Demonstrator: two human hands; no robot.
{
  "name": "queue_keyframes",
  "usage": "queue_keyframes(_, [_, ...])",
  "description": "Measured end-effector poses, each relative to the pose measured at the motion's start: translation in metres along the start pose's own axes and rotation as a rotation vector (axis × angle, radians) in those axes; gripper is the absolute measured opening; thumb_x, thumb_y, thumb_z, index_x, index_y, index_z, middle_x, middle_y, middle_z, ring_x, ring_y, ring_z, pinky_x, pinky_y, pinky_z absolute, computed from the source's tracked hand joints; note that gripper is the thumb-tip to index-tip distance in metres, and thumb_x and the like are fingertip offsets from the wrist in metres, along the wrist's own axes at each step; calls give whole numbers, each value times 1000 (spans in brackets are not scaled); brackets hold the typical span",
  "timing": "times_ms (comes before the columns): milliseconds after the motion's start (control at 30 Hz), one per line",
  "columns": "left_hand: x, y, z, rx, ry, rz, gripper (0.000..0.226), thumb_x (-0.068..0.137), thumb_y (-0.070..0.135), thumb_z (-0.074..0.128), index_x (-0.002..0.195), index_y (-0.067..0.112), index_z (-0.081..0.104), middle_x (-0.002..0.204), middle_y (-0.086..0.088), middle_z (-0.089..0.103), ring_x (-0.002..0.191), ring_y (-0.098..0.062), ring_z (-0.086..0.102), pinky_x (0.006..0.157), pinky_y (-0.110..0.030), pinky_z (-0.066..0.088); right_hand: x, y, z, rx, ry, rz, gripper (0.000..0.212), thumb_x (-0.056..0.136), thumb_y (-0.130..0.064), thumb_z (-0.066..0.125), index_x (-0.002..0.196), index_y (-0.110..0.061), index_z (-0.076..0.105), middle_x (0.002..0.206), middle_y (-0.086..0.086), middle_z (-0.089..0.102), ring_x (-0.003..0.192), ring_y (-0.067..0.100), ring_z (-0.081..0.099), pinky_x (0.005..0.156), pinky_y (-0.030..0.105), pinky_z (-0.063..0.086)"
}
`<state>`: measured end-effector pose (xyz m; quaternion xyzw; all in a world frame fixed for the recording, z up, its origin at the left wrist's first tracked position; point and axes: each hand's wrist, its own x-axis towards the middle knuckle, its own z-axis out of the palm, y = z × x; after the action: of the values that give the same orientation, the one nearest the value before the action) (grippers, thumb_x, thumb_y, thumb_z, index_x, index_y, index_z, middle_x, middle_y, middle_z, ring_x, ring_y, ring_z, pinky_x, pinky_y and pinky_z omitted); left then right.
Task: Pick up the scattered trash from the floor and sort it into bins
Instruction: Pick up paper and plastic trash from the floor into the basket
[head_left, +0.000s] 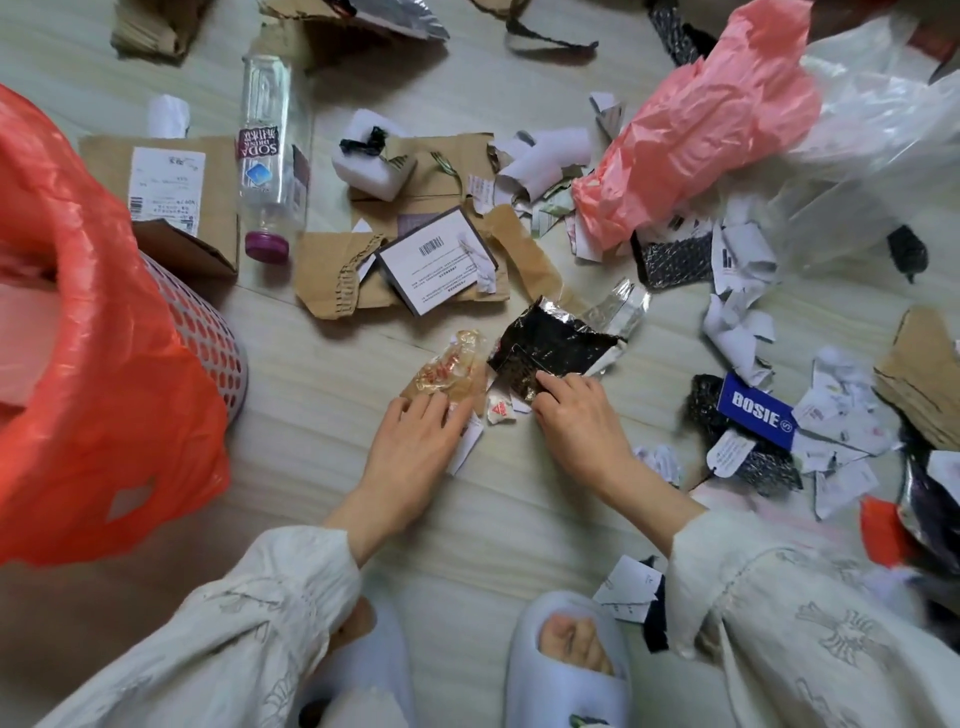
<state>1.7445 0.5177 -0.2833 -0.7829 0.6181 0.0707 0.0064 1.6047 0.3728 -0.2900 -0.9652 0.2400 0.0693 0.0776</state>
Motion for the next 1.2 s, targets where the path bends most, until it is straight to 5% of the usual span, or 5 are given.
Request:
queue_keyframes(233, [2, -7, -6, -91, -42, -71, 89, 46, 29, 81, 126, 24, 43, 116, -11, 53, 98, -26, 40, 78, -34, 26, -9, -1, -14, 305, 73, 87, 14, 69, -15, 79, 74, -9, 68, 105, 14, 63, 101, 37, 58, 75, 44, 51])
queue_keyframes(467, [12, -9, -7, -65, -331, -29, 103, 73, 28, 70, 149, 22, 1, 156, -12, 8, 139, -30, 19, 104, -37, 30, -6, -2, -11, 179, -254, 165, 88, 83, -50, 59, 148, -14, 13, 157, 7, 8, 143, 23, 14, 116, 36, 14])
queue_keyframes(700, [4, -9, 1, -210, -85, 10, 61, 60, -3, 69, 117, 15, 60, 100, -11, 64, 82, -32, 60, 59, -35, 50, 2, 1, -2, -12, -63, 99, 58, 50, -8, 88, 104, 2, 68, 108, 18, 69, 93, 30, 68, 68, 32, 57])
queue_keyframes(967, [-1, -16, -7, -163, -35, 100, 38, 68, 21, 34, 79, 17, 70, 76, 2, 69, 63, -21, 62, 50, -21, 46, 3, 2, -15, -107, 15, -72, 14, 47, 0, 60, 54, -11, 63, 51, 1, 61, 45, 20, 59, 38, 18, 38])
queue_keyframes(1200, [-6, -29, -50, -166, 98, 26, 22, 62, 9, 62, 82, 12, 70, 75, -4, 68, 61, -25, 63, 55, -26, 45, 2, -12, -58, -110, 66, 16, 33, 34, 2, 80, 53, -12, 57, 45, 3, 53, 38, 23, 51, 38, 19, 32])
